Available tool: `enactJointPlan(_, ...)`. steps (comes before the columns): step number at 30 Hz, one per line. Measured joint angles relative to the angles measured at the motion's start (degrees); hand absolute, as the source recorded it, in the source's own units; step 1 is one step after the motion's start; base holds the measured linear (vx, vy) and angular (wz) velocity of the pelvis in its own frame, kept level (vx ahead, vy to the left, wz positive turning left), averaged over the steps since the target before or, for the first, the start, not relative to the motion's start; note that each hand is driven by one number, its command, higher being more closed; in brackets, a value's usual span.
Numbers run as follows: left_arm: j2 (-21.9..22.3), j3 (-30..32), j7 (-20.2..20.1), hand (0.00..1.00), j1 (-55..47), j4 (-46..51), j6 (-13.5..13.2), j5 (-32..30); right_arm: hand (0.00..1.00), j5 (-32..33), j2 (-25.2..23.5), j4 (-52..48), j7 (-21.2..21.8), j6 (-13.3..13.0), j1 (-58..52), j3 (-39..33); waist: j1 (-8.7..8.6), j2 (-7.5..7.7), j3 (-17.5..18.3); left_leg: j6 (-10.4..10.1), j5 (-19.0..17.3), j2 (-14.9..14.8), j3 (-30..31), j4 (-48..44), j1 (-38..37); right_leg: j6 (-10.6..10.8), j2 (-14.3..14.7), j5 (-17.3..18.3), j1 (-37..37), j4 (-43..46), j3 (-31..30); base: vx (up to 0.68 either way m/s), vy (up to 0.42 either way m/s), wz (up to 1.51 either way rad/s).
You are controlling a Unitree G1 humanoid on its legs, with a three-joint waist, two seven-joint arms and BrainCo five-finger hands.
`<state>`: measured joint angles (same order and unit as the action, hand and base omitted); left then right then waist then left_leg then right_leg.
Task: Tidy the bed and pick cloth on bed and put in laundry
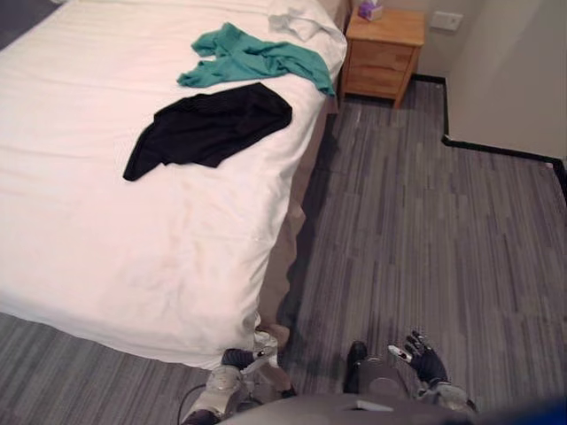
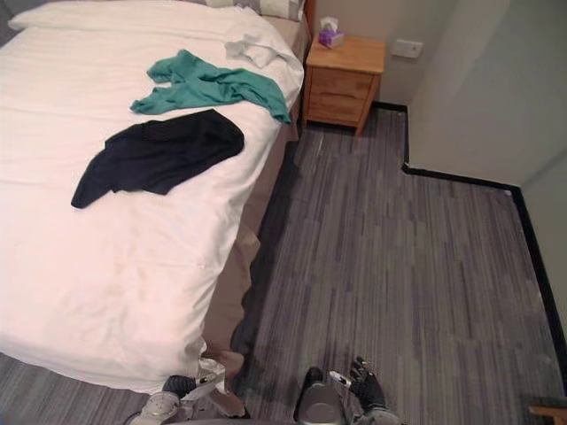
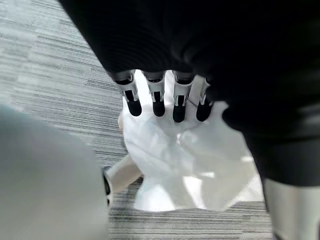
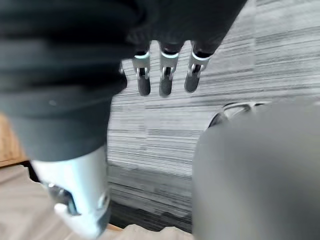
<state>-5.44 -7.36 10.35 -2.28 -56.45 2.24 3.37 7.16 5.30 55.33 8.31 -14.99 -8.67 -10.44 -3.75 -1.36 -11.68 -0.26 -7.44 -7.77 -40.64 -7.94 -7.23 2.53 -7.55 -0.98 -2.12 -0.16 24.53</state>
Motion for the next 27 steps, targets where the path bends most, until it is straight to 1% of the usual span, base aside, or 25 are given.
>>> enactJointPlan(1, 0.0, 0.0, 0.0, 0.00, -0.1, 0.0, 0.1, 0.7, 0.00, -0.2, 0.1, -0.3, -0.1, 0.1, 0.0, 0.1, -0.15, -0.37, -0.3, -0.3, -0.2, -0.4, -0.2, -0.7, -0.4, -0.2, 0.6, -0.8, -1.0, -1.5, -0.2, -0.08, -0.065, -0.36)
enactJointPlan(2, 0.2, 0.3, 0.0, 0.00, -0.2, 0.0, 0.1, 2.1, 0.00, -0.8, 0.6, -0.5, -0.1, 0.3, 0.0, 0.4, -0.29, -0.80, -0.5, -1.0, -0.6, -1.4, -1.4, -2.3, -1.0, -0.8, 1.6, -1.9, -2.6, -3.6, -1.4, -0.06, -0.051, -0.36)
enactJointPlan(3, 0.3, 0.6, 0.0, 0.00, -0.2, 0.0, 0.1, 2.7, 0.00, -1.0, 0.7, -0.4, -0.2, 0.4, 0.0, 0.8, -0.20, -1.01, -0.6, -1.1, -0.7, -1.9, -1.8, -3.3, -1.0, -1.0, 2.0, -2.1, -2.7, -4.4, -2.4, -0.10, -0.065, -0.58)
enactJointPlan(4, 0.5, 1.5, 0.0, 0.00, -0.3, 0.1, 0.0, 3.5, 0.00, -1.9, 1.6, -0.4, -0.6, 0.7, 0.1, 1.9, 0.31, -1.30, -0.7, -1.3, -0.8, -3.0, -2.1, -5.9, -0.6, -1.1, 2.7, -2.4, -2.9, -5.5, -4.3, -0.08, -0.083, -0.65)
enactJointPlan(5, 0.6, 2.8, -0.2, 0.00, -0.5, 0.1, -0.2, 4.2, 0.00, -2.4, 1.9, 0.0, -1.0, 1.1, 0.5, 2.9, 0.65, -1.12, -1.1, -1.2, -0.8, -3.5, 0.4, -9.3, 0.7, -1.1, 3.1, -2.5, -2.8, -5.5, -6.4, -0.10, -0.119, -0.67)
enactJointPlan(6, 0.8, 3.6, -0.3, 0.00, -0.7, 0.1, -0.5, 4.6, 0.00, -2.5, 2.1, 0.5, -1.2, 1.1, 0.9, 3.0, 0.88, -0.91, -1.2, -1.2, -1.0, -3.5, 3.2, -10.3, 1.6, -1.4, 3.1, -2.6, -2.6, -5.4, -7.4, -0.10, -0.119, -0.80)
enactJointPlan(7, 1.0, 4.4, -0.4, 0.00, -0.9, 0.3, -0.9, 5.0, 0.00, -2.5, 2.6, 1.9, -1.5, 1.3, 1.6, 2.9, 1.43, -1.28, -1.0, -1.3, -1.8, -2.0, 11.2, -10.2, 2.3, -1.7, 3.5, -2.4, -1.8, -5.6, -10.1, -0.10, -0.092, -0.87)
enactJointPlan(8, 1.3, 5.6, -0.5, 0.00, -1.1, 0.3, -1.6, 5.0, 0.00, -2.9, 2.9, 2.8, -1.7, 1.6, 2.5, 2.9, 1.71, -1.66, -1.1, -1.3, -2.1, -1.0, 15.8, -10.1, 2.3, -1.7, 4.1, -2.4, -1.0, -5.6, -12.0, -0.13, -0.063, -1.21)
enactJointPlan(9, 1.4, 6.8, -0.6, 0.00, -1.5, 0.3, -2.4, 5.0, 0.00, -3.0, 3.1, 3.0, -1.8, 1.5, 3.2, 3.2, 1.91, -2.08, -1.0, -1.3, -3.5, -0.2, 20.0, -9.9, 2.4, -1.7, 5.4, -2.3, 0.4, -5.6, -14.1, -0.11, -0.035, -1.09)
enactJointPlan(10, 1.5, 7.5, -0.6, 0.00, -1.9, 0.3, -3.0, 5.0, 0.00, -3.0, 3.2, 3.0, -1.8, 1.5, 3.5, 3.7, 1.95, -2.42, -0.8, -1.0, -5.3, 0.0, 21.4, -9.1, 2.3, -1.7, 6.4, -2.3, 1.3, -5.6, -15.2, -0.09, 0.017, -1.41)
enactJointPlan(11, 2.3, 7.9, -1.0, 0.00, -3.0, -0.5, -4.3, 4.9, 0.00, -3.0, 4.9, 2.7, -1.9, 1.1, 4.0, 4.0, 3.12, -6.01, 0.3, -1.9, -11.1, -2.1, 24.1, -6.0, 2.6, -3.5, 10.0, -1.1, 4.2, -0.3, -14.9, 0.00, 0.050, -1.20)
enactJointPlan(12, 1.9, 8.5, -1.3, 0.00, -3.0, -0.3, -4.9, 4.9, 0.00, -2.9, 4.8, 2.6, -2.1, 1.2, 4.1, 4.0, 3.67, -4.85, 0.1, -1.4, -12.4, -1.9, 23.0, -7.3, 2.6, -4.7, 9.1, 0.4, 6.6, 4.9, -14.6, 0.03, 0.060, -0.97)
enactJointPlan(13, 1.2, 8.4, -1.3, 0.00, -2.6, -0.6, -5.1, 4.6, 0.00, -2.9, 4.2, 2.5, -2.1, 1.0, 3.1, 4.0, 3.25, -4.12, 0.1, -1.2, -12.9, -1.7, 23.4, -8.2, 2.3, -3.7, 8.8, 2.2, 7.0, 7.0, -14.5, 0.09, 0.050, -0.27)
enactJointPlan(14, 0.6, 8.4, -1.6, 0.00, -3.3, -0.9, -5.2, 4.2, 0.00, -2.8, 3.8, 2.5, -2.4, 1.0, 1.1, 3.9, 2.82, -3.96, 1.0, -1.3, -13.0, -1.6, 24.5, -8.0, 2.2, -3.6, 9.2, 2.2, 6.1, 5.6, -14.2, 0.12, 0.054, -0.02)
enactJointPlan(15, 0.4, 8.3, -2.0, 0.00, -3.7, -1.2, -5.3, 3.7, 0.00, -2.8, 3.7, 2.5, -2.5, 0.9, -0.4, 3.9, 2.80, -3.90, 2.2, -2.2, -11.5, -1.0, 25.4, -6.1, 2.0, -3.5, 9.1, 1.6, 6.5, 5.4, -14.1, 0.11, 0.047, 0.05)
enactJointPlan(16, 0.3, 7.9, -2.4, 0.00, -3.8, -1.2, -5.4, 3.4, 0.00, -2.8, 3.7, 2.7, -2.6, 0.9, -0.6, 3.8, 2.57, -3.81, 2.3, -2.7, -10.1, -0.9, 25.6, -5.0, 1.9, -3.9, 8.8, 1.3, 6.9, 5.7, -14.1, 0.16, 0.035, 0.04)
enactJointPlan(17, 0.1, 7.1, -3.4, 0.00, -3.7, -1.2, -5.4, 2.4, 0.00, -2.8, 3.7, 3.0, -2.6, 0.8, -1.2, 3.3, 1.60, -3.20, 2.4, -3.0, -7.7, 0.2, 26.1, -2.0, 0.4, -4.1, 8.2, 1.2, 7.3, 6.3, -13.9, 0.15, 0.037, 0.13)
enactJointPlan(18, -0.1, 6.6, -4.2, 0.00, -3.7, -1.2, -5.4, 2.0, 0.00, -2.8, 3.6, 3.0, -2.6, 0.3, -1.2, 2.8, 1.32, -3.19, 2.4, -3.2, -6.0, 1.2, 26.9, 1.0, -0.8, -4.1, 7.7, 1.2, 7.3, 6.2, -13.0, 0.17, 0.040, 0.14)
enactJointPlan(20, -0.1, 6.1, -4.6, 0.00, -3.7, -1.6, -5.4, 1.7, 0.00, -2.9, 2.7, 3.2, -2.6, -0.2, -1.3, 1.8, 1.25, -3.12, 2.4, -3.2, -4.4, 1.7, 27.3, 3.7, -2.4, -4.1, 7.4, 1.2, 6.8, 6.4, -12.5, 0.09, 0.035, 0.13)
enactJointPlan(22, -0.6, 5.6, -4.6, 0.00, -3.5, -1.8, -5.3, 1.7, 0.00, -3.0, 2.4, 3.2, -2.6, -0.5, -1.2, 1.5, 1.31, -2.74, 2.1, -3.1, -4.1, 1.7, 27.3, 4.2, -3.7, -4.1, 7.3, 1.4, 6.3, 7.6, -12.5, 0.04, 0.035, 0.02)
enactJointPlan(24, -1.3, 5.3, -4.6, 0.00, -3.5, -1.8, -5.4, 1.6, 0.00, -3.0, 1.5, 3.2, -2.6, -1.2, -1.2, 1.5, 1.34, -1.27, 1.5, -3.0, -4.1, 2.7, 27.3, 3.8, -4.7, -3.3, 5.7, 3.6, 6.8, 11.8, -12.4, -0.05, 0.029, 0.06)
enactJointPlan(27, -1.6, 5.5, -4.1, 0.00, -3.5, -1.1, -5.4, 1.7, 0.00, -3.0, 0.8, 2.9, -2.7, -1.4, -1.3, 1.6, 1.15, 0.14, 1.5, -2.5, -4.4, 3.5, 27.1, 3.6, -4.7, -2.7, 4.1, 5.0, 8.1, 15.0, -12.8, -0.11, 0.028, 0.08)
